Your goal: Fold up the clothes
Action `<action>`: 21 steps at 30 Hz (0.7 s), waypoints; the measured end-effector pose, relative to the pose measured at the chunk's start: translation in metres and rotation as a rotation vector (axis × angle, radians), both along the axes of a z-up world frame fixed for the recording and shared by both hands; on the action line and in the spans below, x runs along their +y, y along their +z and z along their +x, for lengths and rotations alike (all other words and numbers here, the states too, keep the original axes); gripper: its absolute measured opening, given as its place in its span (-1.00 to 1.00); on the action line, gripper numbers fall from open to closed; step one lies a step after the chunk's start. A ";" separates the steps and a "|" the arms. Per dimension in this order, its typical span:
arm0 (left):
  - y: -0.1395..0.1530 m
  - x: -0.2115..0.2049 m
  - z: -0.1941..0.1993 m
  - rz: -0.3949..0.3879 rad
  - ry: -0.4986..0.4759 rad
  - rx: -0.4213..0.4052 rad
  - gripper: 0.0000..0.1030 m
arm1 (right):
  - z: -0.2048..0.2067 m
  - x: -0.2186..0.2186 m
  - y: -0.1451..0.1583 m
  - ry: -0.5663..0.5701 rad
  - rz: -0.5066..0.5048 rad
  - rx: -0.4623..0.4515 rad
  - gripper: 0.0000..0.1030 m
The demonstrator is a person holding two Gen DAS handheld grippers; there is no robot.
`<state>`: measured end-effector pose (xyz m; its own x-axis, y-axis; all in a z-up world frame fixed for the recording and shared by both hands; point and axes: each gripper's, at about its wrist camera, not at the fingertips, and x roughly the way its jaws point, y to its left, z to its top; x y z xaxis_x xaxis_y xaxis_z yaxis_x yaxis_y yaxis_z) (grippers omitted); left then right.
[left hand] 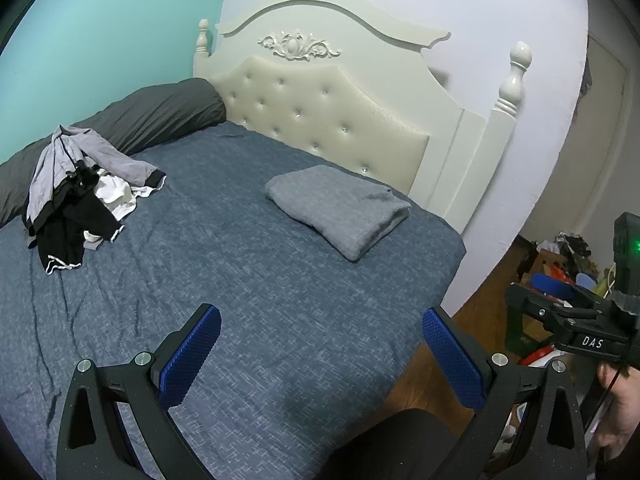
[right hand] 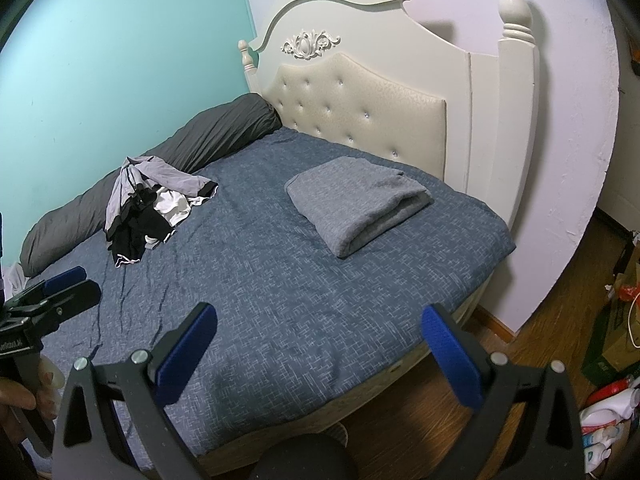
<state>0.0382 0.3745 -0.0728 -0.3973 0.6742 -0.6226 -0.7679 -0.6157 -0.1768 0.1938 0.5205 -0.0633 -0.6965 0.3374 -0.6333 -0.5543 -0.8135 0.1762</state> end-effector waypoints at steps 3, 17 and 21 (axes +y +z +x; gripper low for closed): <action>0.000 0.001 0.000 0.000 -0.003 -0.001 0.99 | 0.000 0.000 0.000 0.000 -0.002 0.000 0.99; 0.000 -0.001 0.001 0.004 -0.002 0.008 0.99 | 0.000 0.001 -0.002 -0.001 -0.005 -0.004 0.99; 0.000 -0.002 0.001 0.007 0.000 0.009 0.99 | 0.000 0.001 -0.002 -0.002 -0.005 -0.004 0.99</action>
